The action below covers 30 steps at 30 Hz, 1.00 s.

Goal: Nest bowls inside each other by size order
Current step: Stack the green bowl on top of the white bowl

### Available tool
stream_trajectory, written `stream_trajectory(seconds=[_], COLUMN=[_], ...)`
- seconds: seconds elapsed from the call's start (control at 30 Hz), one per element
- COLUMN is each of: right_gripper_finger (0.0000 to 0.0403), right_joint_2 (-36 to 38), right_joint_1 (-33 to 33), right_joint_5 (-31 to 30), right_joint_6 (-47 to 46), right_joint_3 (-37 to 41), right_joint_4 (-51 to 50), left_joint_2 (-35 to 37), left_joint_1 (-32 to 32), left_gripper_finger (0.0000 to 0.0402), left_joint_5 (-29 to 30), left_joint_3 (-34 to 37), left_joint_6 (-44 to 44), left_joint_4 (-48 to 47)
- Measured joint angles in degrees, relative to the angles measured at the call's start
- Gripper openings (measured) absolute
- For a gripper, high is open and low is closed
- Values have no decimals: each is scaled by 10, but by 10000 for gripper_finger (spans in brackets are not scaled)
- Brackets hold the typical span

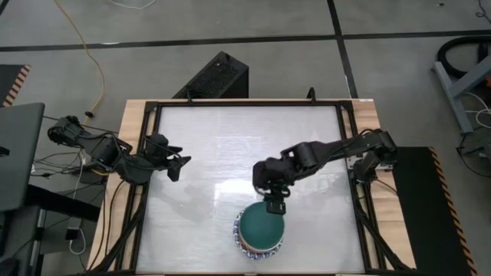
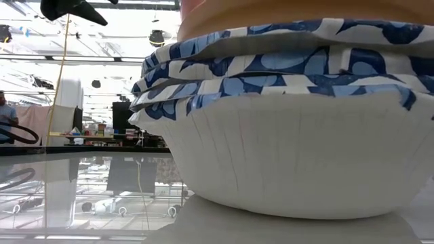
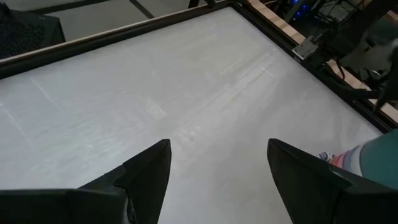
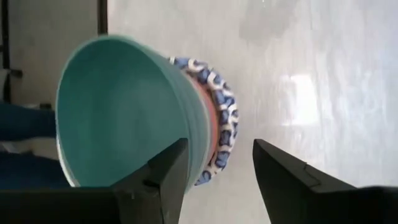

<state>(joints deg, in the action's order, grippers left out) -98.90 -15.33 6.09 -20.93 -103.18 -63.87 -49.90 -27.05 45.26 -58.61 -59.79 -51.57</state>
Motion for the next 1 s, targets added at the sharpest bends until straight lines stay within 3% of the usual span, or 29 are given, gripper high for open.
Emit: stream_trajectory(seconds=[0.3,0.6,0.8,1.0], right_gripper_finger=[176,127,121,121], right_joint_2=[27,-39,-81,-76], right_joint_1=[-10,-2,5,9], right_joint_5=[-1,39,62,74], right_joint_6=[43,94,94,94], right_joint_3=[0,0,0,0], right_joint_4=[66,146,140,139], left_joint_2=[0,0,0,0], left_joint_1=[0,0,0,0], left_gripper_finger=[255,255,255,255], left_joint_5=[-10,-9,-9,-9], left_joint_3=[0,0,0,0], left_joint_6=[0,2,1,1], left_joint_4=[0,-1,0,-1])
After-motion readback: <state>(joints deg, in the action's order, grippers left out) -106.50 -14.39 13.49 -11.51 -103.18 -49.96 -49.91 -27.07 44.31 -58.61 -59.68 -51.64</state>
